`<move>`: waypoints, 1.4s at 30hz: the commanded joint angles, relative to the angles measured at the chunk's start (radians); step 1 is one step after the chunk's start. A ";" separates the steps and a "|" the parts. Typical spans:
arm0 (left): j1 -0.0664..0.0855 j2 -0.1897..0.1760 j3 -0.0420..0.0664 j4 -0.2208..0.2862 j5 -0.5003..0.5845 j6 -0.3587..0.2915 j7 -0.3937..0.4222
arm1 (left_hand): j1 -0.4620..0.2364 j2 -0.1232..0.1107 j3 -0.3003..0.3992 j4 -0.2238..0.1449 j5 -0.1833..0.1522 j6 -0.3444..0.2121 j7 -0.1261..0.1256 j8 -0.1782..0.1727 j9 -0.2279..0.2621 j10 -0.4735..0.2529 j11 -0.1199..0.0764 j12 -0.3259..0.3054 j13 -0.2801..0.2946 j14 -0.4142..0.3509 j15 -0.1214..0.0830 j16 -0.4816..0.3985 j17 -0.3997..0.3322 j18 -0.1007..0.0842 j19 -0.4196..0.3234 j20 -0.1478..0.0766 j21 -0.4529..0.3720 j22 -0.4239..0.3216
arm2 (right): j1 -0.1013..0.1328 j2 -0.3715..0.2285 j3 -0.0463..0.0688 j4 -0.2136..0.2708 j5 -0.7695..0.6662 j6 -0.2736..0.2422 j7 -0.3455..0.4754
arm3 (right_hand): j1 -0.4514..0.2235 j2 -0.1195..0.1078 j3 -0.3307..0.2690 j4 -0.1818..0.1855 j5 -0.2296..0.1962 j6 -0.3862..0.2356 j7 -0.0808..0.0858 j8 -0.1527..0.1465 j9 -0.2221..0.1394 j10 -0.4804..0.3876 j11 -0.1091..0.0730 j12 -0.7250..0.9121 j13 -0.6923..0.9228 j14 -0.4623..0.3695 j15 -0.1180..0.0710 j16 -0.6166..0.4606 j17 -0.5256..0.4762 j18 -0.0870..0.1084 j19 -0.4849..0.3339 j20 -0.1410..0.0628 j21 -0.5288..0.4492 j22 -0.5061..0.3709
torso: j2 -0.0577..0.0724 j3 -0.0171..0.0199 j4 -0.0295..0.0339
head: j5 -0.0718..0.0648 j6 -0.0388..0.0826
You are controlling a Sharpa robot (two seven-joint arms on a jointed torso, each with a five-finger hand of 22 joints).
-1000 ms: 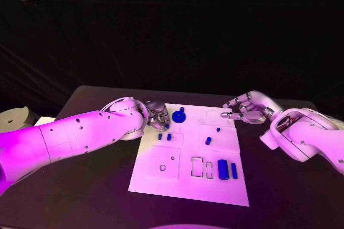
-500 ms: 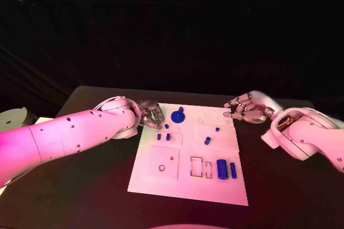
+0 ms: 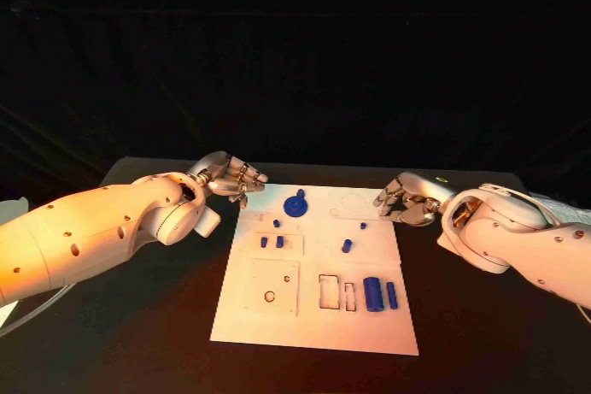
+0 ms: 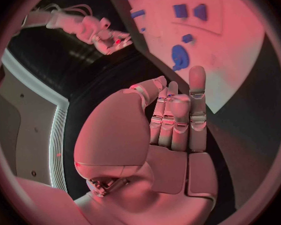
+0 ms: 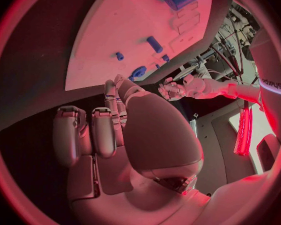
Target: Assemble the parts on the task board
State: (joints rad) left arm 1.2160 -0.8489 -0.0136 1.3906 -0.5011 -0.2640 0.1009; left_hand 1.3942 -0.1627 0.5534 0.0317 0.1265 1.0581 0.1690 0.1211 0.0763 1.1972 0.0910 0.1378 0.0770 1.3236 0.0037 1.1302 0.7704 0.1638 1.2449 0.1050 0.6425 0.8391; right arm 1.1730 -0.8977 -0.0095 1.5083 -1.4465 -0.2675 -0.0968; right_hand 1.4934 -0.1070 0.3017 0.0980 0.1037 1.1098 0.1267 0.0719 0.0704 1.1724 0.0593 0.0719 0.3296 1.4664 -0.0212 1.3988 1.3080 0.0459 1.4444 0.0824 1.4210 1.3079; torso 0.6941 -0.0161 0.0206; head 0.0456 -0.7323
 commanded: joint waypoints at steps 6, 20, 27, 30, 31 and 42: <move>-0.009 -0.039 -0.008 0.072 0.617 -0.013 0.267 | -0.004 0.011 -0.015 -0.001 0.007 0.009 -0.003 0.008 -0.001 0.005 -0.003 0.013 0.003 -0.014 -0.001 -0.011 -0.019 0.020 -0.008 -0.003 -0.011 -0.007 | -0.018 0.050 0.000 -0.019 -0.287 0.074 -0.083 | -0.028 -0.037 0.057 0.006 -0.023 -0.002 -0.001 -0.008 -0.002 0.000 0.005 -0.008 -0.087 0.053 0.005 -0.018 0.012 0.017 -0.011 0.004 -0.018 -0.012 | 0.001 -0.0003 0.0023 | -0.021 0.004; -0.012 -0.062 -0.011 0.123 0.648 0.009 0.275 | 0.003 0.014 -0.023 -0.016 0.012 0.009 -0.004 0.010 -0.003 0.001 -0.004 0.023 0.004 -0.021 -0.003 -0.019 -0.035 0.020 -0.009 -0.005 -0.019 -0.013 | -0.037 0.105 0.000 -0.042 -0.313 0.099 -0.074 | -0.044 -0.046 0.101 0.003 -0.026 0.001 0.001 -0.006 -0.001 0.001 0.008 -0.006 -0.146 0.053 0.004 -0.026 0.004 0.018 -0.012 0.005 -0.025 -0.019 | 0.002 -0.0003 0.0005 | -0.022 0.000; -0.012 -0.068 -0.011 0.131 0.649 0.011 0.267 | 0.003 0.014 -0.025 -0.018 0.012 0.008 -0.003 0.010 -0.003 -0.001 -0.003 0.024 0.004 -0.023 -0.003 -0.021 -0.039 0.020 -0.008 -0.005 -0.020 -0.013 | -0.042 0.111 0.000 -0.043 -0.313 0.114 -0.068 | -0.048 -0.044 0.116 0.000 -0.025 0.012 -0.001 -0.004 0.001 0.010 0.006 -0.004 -0.165 0.053 0.003 -0.030 -0.001 0.018 -0.012 0.003 -0.026 -0.020 | 0.001 -0.0005 0.0005 | -0.019 -0.003; -0.012 -0.070 -0.011 0.132 0.649 0.011 0.265 | 0.003 0.014 -0.026 -0.020 0.012 0.007 -0.003 0.010 -0.004 -0.002 -0.003 0.025 0.004 -0.024 -0.003 -0.022 -0.041 0.020 -0.008 -0.005 -0.021 -0.014 | -0.042 0.113 0.000 -0.043 -0.313 0.121 -0.067 | -0.049 -0.043 0.121 -0.002 -0.025 0.016 -0.001 -0.003 0.002 0.014 0.005 -0.004 -0.170 0.053 0.002 -0.030 0.000 0.018 -0.011 0.003 -0.026 -0.019 | 0.001 -0.0003 -0.0001 | -0.019 -0.005; -0.012 -0.070 -0.011 0.132 0.649 0.011 0.264 | 0.003 0.014 -0.026 -0.020 0.012 0.007 -0.003 0.010 -0.004 -0.002 -0.003 0.025 0.004 -0.024 -0.003 -0.022 -0.041 0.020 -0.008 -0.005 -0.021 -0.014 | -0.042 0.113 0.000 -0.043 -0.313 0.122 -0.066 | -0.049 -0.043 0.123 -0.003 -0.025 0.017 -0.002 -0.003 0.002 0.015 0.005 -0.004 -0.172 0.053 0.002 -0.030 -0.001 0.018 -0.011 0.003 -0.026 -0.019 | 0.001 -0.0001 -0.0004 | -0.019 -0.005; -0.012 -0.073 -0.011 0.137 0.649 0.010 0.257 | 0.004 0.014 -0.029 -0.024 0.012 0.004 -0.002 0.009 -0.005 -0.006 -0.002 0.027 0.004 -0.025 -0.002 -0.022 -0.042 0.019 -0.008 -0.005 -0.023 -0.015 | -0.044 0.129 0.000 -0.057 -0.322 0.157 -0.072 | -0.057 -0.028 0.146 -0.010 -0.029 0.045 -0.008 0.004 0.007 0.043 -0.002 0.000 -0.197 0.055 -0.001 -0.027 0.003 0.017 -0.008 0.000 -0.024 -0.015 | 0.001 -0.0002 0.0006 | -0.019 -0.006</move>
State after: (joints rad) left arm 1.2034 -0.9218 -0.0254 1.5239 0.1399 -0.2714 0.3513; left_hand 1.3946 -0.1526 0.5251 0.0125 0.1346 1.0630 0.1639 0.1258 0.0730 1.1970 0.0909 0.1624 0.0801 1.3064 0.0036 1.1152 0.7291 0.1633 1.2414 0.1015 0.6234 0.8247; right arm 1.1330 -0.7715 -0.0067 1.4518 -1.7476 -0.1596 -0.1651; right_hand 1.4420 -0.1394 0.4426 0.0862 0.0787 1.1496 0.1191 0.0717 0.0753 1.2104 0.0571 0.0674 0.1339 1.4665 -0.0213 1.3730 1.3076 0.0458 1.4391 0.0880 1.3978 1.2918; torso 0.6949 -0.0162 0.0207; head 0.0273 -0.7381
